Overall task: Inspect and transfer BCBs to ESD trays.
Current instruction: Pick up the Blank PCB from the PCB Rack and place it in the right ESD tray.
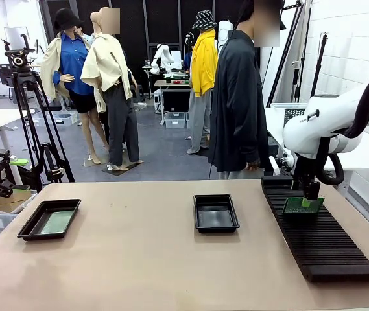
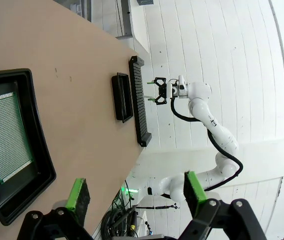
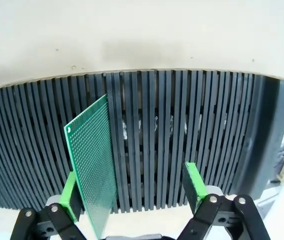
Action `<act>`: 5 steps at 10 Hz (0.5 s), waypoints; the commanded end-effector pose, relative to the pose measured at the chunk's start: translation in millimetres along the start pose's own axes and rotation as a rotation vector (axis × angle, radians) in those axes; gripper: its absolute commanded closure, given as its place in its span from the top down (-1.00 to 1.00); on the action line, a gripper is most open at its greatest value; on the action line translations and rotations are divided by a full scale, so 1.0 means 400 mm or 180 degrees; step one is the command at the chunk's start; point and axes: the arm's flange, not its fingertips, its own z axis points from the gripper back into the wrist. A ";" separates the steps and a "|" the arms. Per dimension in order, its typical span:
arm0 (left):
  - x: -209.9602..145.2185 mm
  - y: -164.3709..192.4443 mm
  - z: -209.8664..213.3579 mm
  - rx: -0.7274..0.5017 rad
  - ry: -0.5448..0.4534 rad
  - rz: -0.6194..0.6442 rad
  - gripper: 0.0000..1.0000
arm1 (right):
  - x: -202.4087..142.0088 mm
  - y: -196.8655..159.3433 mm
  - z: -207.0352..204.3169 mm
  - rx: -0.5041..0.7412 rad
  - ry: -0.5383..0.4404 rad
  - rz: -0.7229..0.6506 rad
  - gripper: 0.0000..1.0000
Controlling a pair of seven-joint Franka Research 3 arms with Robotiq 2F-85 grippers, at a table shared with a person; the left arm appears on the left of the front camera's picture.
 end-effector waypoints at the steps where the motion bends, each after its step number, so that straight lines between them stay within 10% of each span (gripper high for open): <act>1: -0.004 -0.007 -0.002 0.0000 -0.0059 -0.0007 1.00 | -0.007 -0.013 0.008 -0.0064 -0.0056 0.0087 0.81; 5: -0.004 -0.007 -0.002 0.0000 -0.0059 -0.0007 1.00 | -0.007 -0.018 0.010 -0.0033 0.0018 0.0126 -0.25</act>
